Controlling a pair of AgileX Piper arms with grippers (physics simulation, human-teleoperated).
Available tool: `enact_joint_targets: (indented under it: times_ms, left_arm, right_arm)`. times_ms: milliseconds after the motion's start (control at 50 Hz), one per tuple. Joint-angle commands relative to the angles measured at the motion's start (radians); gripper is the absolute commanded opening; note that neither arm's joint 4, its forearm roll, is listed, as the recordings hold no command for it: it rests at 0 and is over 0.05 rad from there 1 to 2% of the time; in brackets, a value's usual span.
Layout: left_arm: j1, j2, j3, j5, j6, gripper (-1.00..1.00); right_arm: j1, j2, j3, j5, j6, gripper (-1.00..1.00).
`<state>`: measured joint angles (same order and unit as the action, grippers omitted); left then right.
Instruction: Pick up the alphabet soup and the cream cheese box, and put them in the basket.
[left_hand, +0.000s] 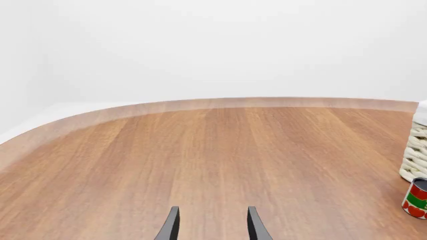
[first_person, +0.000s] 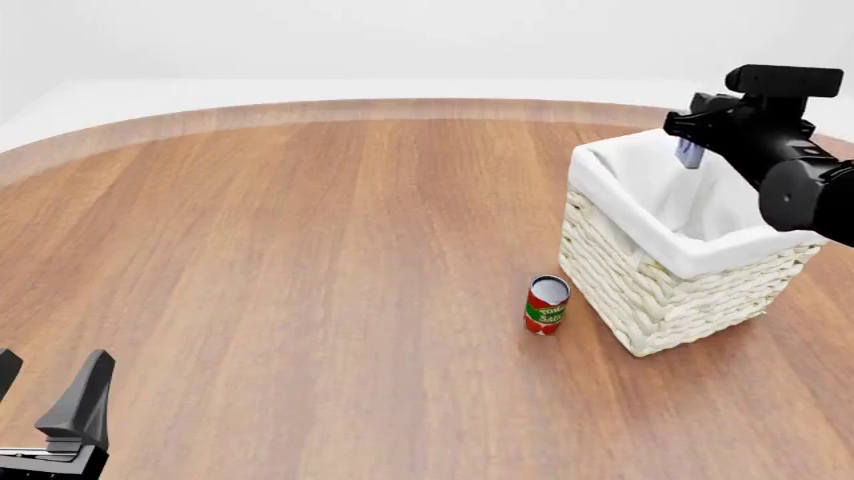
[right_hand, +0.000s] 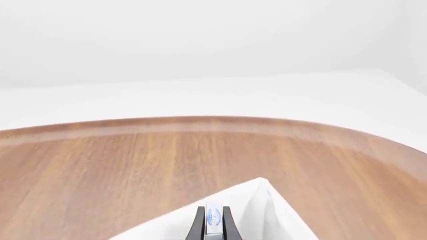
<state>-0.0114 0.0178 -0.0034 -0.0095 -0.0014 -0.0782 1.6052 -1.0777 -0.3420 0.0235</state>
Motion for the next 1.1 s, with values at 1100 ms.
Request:
enact_joint_targets:
  times_ms: [1100]
  left_arm:
    - [-0.001,0.000,0.000,0.000,0.000,1.00]
  right_arm:
    - [-0.100,0.061,0.010,-0.036,0.026,-1.00]
